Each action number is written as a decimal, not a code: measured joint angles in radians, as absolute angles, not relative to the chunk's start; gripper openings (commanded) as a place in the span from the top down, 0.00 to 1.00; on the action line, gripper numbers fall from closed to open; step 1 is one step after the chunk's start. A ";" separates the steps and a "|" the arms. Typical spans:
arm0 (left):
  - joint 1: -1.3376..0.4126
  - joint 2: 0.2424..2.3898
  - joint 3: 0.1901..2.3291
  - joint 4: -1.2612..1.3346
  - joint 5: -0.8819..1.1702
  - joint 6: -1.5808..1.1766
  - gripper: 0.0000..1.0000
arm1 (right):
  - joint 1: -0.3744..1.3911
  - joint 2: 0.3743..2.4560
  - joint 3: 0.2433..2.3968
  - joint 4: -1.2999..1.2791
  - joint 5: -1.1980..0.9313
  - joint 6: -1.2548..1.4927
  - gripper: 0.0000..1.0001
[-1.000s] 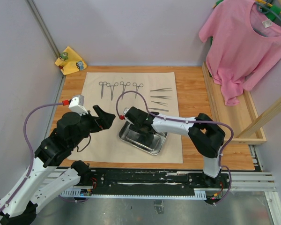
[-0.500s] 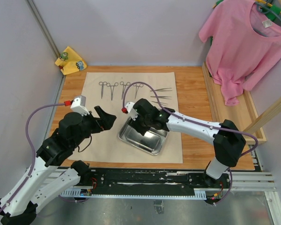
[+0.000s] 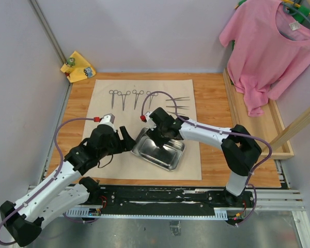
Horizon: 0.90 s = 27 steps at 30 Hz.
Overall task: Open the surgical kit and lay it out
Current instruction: Adjust the medical item in the container.
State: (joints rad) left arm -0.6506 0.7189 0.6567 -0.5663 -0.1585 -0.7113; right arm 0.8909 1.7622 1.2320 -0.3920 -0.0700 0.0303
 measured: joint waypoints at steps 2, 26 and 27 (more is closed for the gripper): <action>-0.651 0.727 0.640 -0.538 -0.154 -0.717 0.25 | 0.887 1.778 1.232 -0.392 -0.064 0.042 0.54; -0.651 0.982 0.568 -0.292 -0.273 -0.685 0.37 | 0.874 1.805 1.129 -0.266 0.053 0.224 0.54; -0.651 0.998 0.568 -0.282 -0.277 -0.680 0.37 | 0.870 1.805 1.126 -0.264 0.053 0.231 0.54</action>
